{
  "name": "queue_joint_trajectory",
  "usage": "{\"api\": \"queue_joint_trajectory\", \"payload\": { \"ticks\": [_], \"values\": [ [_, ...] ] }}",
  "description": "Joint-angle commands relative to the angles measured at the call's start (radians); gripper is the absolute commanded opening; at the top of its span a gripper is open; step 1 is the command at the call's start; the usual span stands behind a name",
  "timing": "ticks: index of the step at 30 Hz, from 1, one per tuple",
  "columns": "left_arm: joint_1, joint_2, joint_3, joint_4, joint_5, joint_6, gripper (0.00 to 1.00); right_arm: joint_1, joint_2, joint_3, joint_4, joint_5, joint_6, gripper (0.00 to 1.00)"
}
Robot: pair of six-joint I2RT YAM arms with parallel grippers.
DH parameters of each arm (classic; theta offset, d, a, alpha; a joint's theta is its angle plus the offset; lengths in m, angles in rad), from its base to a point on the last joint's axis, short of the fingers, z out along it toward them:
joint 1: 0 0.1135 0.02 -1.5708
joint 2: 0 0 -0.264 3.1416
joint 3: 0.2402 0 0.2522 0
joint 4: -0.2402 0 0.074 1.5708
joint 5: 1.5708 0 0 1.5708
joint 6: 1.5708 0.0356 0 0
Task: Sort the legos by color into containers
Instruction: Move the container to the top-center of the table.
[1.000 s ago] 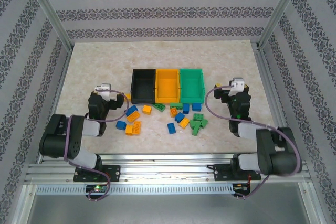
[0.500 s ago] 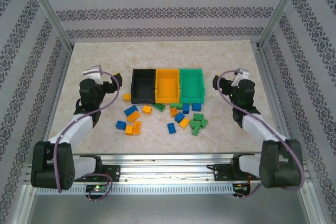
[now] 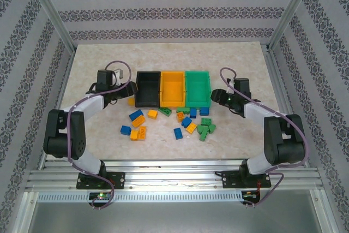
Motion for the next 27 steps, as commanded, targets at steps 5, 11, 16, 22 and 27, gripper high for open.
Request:
{"api": "queue_joint_trajectory", "payload": {
  "ticks": [5, 11, 16, 22, 27],
  "values": [
    [-0.028, 0.071, 0.047, -0.051, 0.076, -0.007, 0.62, 0.054, 0.067, 0.073, -0.026, -0.012, 0.014, 0.40],
    [-0.052, 0.156, 0.117, -0.010, 0.122, -0.046, 0.60, 0.080, 0.132, 0.147, -0.013, -0.021, 0.041, 0.39],
    [-0.075, 0.232, 0.221, -0.008, 0.145, -0.058, 0.61, 0.089, 0.205, 0.243, -0.013, -0.050, 0.070, 0.39],
    [-0.078, 0.316, 0.327, -0.010, 0.170, -0.080, 0.62, 0.086, 0.277, 0.335, -0.030, -0.041, 0.064, 0.39],
    [-0.079, 0.291, 0.349, -0.059, 0.130, -0.046, 0.68, 0.069, 0.291, 0.380, -0.081, -0.048, 0.037, 0.41]
  ]
}}
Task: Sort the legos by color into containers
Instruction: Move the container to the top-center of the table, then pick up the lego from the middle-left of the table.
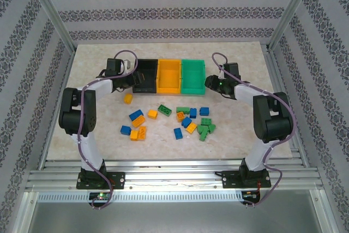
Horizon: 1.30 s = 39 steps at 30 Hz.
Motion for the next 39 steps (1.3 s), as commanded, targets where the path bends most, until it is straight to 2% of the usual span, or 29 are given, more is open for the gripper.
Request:
{"api": "queue_joint_trajectory", "payload": {
  "ticks": [1, 6, 11, 14, 17, 19, 24, 33, 39],
  "values": [
    [-0.055, -0.041, 0.022, -0.032, 0.076, 0.015, 0.70, 0.019, -0.007, 0.035, -0.020, -0.091, -0.024, 0.41],
    [-0.051, -0.126, -0.005, -0.125, -0.041, 0.078, 0.81, 0.012, -0.109, -0.029, -0.040, -0.038, -0.060, 0.44],
    [-0.051, -0.201, -0.053, -0.211, -0.095, 0.113, 0.81, 0.014, -0.214, -0.134, -0.034, 0.036, -0.115, 0.47],
    [-0.050, -0.258, -0.096, -0.260, -0.147, 0.136, 0.81, 0.017, -0.256, -0.219, 0.034, 0.096, -0.115, 0.47],
    [-0.051, -0.298, -0.125, -0.310, -0.185, 0.153, 0.81, 0.028, -0.287, -0.263, 0.066, 0.101, -0.113, 0.48],
    [-0.050, -0.308, -0.142, -0.346, -0.197, 0.158, 0.80, 0.054, -0.313, -0.326, 0.124, 0.164, -0.117, 0.48],
    [-0.051, -0.301, -0.179, -0.379, -0.239, 0.158, 0.76, 0.100, -0.363, -0.385, 0.194, 0.231, -0.097, 0.48],
    [-0.049, -0.227, -0.134, -0.447, -0.276, 0.204, 0.68, 0.127, -0.372, -0.381, 0.187, 0.222, -0.090, 0.49],
    [-0.038, -0.150, -0.045, -0.517, -0.311, 0.267, 0.64, 0.127, -0.362, -0.379, 0.191, 0.213, -0.083, 0.50]
  ]
}}
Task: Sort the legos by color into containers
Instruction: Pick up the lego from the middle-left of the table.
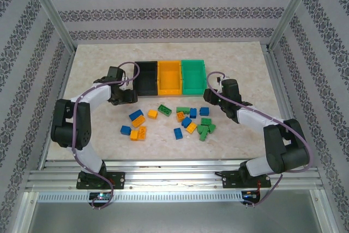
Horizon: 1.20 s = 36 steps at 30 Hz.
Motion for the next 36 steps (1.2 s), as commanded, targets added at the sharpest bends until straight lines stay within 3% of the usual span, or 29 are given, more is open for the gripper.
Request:
{"api": "queue_joint_trajectory", "payload": {
  "ticks": [1, 13, 17, 22, 31, 36],
  "values": [
    [0.010, 0.035, 0.067, -0.075, -0.043, 0.075, 0.64, 0.003, 0.000, 0.002, 0.024, 0.009, 0.011, 0.50],
    [0.022, 0.122, 0.086, -0.041, 0.007, 0.089, 0.51, 0.003, 0.001, -0.004, 0.031, 0.009, 0.016, 0.50],
    [0.022, 0.103, 0.074, -0.041, -0.005, 0.095, 0.40, 0.003, 0.001, -0.004, 0.031, 0.010, 0.017, 0.50],
    [0.022, -0.003, 0.035, -0.035, -0.032, 0.075, 0.28, 0.004, 0.000, -0.004, 0.031, 0.012, 0.014, 0.50],
    [0.003, -0.277, -0.085, 0.108, -0.004, 0.004, 0.26, 0.005, 0.012, 0.004, 0.031, 0.002, 0.015, 0.50],
    [-0.032, -0.283, -0.040, 0.155, 0.018, -0.023, 0.28, 0.006, 0.018, 0.006, 0.031, -0.002, 0.019, 0.50]
  ]
}}
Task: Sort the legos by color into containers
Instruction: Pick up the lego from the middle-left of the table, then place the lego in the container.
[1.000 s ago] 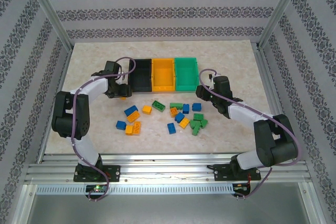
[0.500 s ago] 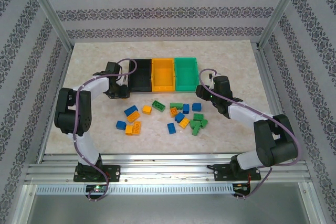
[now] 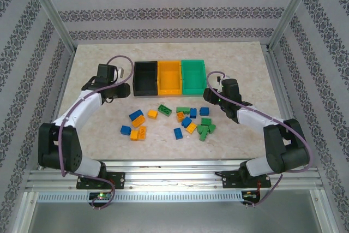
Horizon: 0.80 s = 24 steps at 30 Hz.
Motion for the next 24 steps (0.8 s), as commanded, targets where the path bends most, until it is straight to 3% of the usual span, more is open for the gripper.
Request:
{"api": "queue_joint_trajectory", "payload": {
  "ticks": [1, 13, 18, 24],
  "values": [
    [-0.023, 0.030, 0.048, 0.063, 0.027, -0.039, 0.28, 0.006, 0.016, 0.006, 0.013, 0.000, 0.017, 0.50],
    [-0.065, 0.221, 0.252, 0.045, 0.048, -0.026, 0.39, 0.006, 0.010, 0.007, 0.008, 0.005, 0.014, 0.50],
    [-0.071, 0.247, 0.271, 0.035, 0.039, -0.027, 0.54, 0.006, 0.012, 0.010, 0.005, 0.004, 0.012, 0.50],
    [-0.084, 0.233, 0.259, 0.033, 0.045, -0.023, 0.58, 0.006, 0.016, 0.011, 0.007, 0.003, 0.013, 0.50]
  ]
}}
